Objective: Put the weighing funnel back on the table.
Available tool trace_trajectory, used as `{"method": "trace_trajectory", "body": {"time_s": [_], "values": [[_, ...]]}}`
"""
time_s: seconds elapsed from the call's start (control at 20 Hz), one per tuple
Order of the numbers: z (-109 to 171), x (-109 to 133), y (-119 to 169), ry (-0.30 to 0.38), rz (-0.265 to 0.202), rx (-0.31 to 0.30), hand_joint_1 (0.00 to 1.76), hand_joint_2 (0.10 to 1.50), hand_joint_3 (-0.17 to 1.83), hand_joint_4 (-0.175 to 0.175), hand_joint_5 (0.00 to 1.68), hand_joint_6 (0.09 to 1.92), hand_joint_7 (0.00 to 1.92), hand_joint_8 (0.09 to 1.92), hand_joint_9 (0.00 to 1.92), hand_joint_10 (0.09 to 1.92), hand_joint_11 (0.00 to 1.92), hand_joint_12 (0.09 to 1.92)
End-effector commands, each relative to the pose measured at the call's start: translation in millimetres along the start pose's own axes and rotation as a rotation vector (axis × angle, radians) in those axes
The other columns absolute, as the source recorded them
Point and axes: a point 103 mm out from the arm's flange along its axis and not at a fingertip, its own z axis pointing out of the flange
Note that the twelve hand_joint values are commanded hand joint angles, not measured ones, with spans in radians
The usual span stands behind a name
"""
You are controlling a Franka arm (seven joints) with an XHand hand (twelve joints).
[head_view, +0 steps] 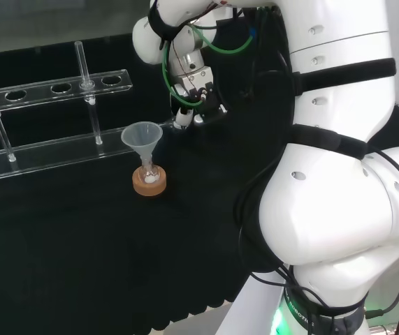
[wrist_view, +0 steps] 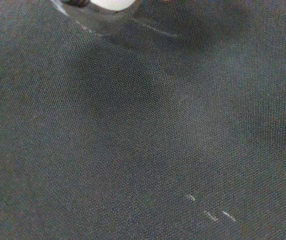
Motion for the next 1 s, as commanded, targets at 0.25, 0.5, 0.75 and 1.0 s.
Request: {"method": "trace_trajectory", "body": {"time_s": [0.25, 0.5, 0.75, 1.0], "values": [[2.2, 5.6, 4.4, -0.012, -0.008, 0.011, 1.12, 1.06, -0.17, 0.175, 1.32, 0.46, 0.49, 0.65, 0.86, 0.35, 0.75, 1.05], [4.5, 7.1, 5.5, 0.000, -0.018, 0.016, 1.12, 1.06, -0.17, 0.172, 1.31, 0.48, 0.48, 0.65, 0.85, 0.35, 0.75, 1.05], [6.0, 5.8, 4.5, 0.023, -0.031, 0.029, 1.08, 1.10, -0.15, 0.172, 1.16, 0.72, 0.42, 0.69, 0.80, 0.38, 0.69, 1.10], [5.1, 2.7, 0.3, 0.030, -0.026, 0.028, 1.01, 1.04, -0.17, 0.042, 0.80, 0.71, 0.33, 0.69, 0.68, 0.46, 0.54, 1.20]]}}
